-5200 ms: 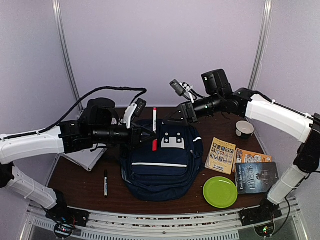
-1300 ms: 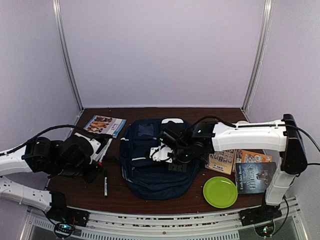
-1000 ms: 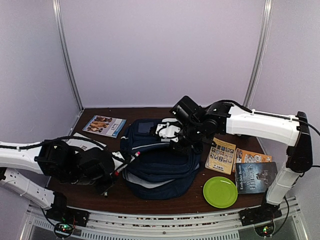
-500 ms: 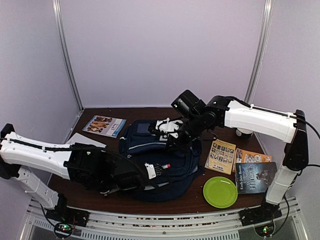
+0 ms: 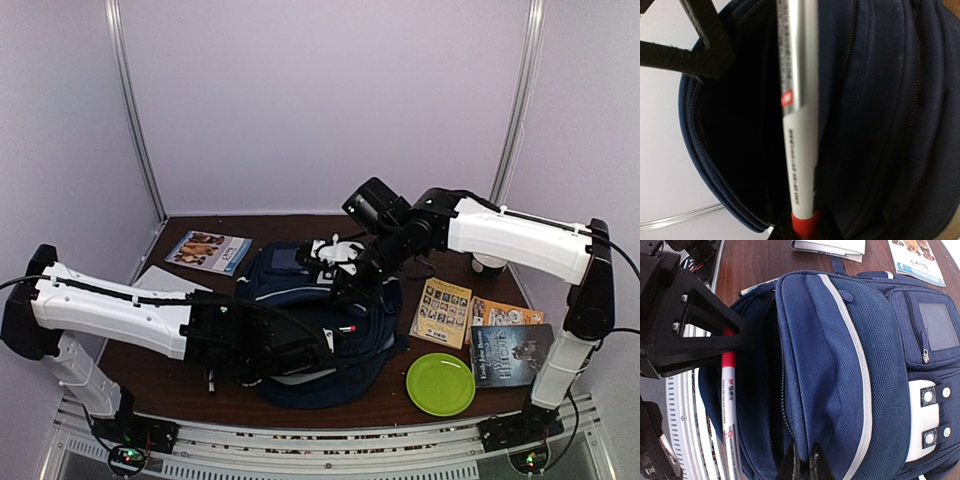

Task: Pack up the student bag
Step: Place the pen in the upper front pocket of the bag.

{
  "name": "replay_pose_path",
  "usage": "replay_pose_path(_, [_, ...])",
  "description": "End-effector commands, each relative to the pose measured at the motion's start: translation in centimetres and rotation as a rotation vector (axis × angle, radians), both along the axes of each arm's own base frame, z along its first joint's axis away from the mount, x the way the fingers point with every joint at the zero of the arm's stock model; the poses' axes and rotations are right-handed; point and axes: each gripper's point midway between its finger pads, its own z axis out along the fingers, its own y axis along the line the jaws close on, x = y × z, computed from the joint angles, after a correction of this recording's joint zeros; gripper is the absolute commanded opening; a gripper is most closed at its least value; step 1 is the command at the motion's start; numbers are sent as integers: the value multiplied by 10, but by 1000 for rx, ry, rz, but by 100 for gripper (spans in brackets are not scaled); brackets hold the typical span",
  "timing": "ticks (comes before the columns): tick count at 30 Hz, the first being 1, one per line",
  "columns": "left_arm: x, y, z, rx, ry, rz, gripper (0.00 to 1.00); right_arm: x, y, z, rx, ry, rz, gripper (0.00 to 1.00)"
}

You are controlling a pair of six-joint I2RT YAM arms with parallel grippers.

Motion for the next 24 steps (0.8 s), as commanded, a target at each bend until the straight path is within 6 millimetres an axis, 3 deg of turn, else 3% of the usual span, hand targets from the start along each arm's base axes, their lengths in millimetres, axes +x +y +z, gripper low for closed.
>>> replay_pose_path(1, [13, -7, 0, 44, -63, -38, 0, -7, 16, 35, 117, -11, 57, 0])
replay_pose_path(4, [22, -11, -7, 118, -113, -50, 0, -9, 17, 35, 113, 5, 71, 0])
replay_pose_path(11, [51, -9, -9, 87, -119, -13, 0, -12, 18, 43, 125, 19, 94, 0])
replay_pose_path(21, [81, -6, -32, 142, -141, 22, 0, -12, 20, 43, 125, 26, 99, 0])
replay_pose_path(24, [86, -9, -35, 141, -141, 28, 4, -11, 21, 42, 125, 31, 98, 0])
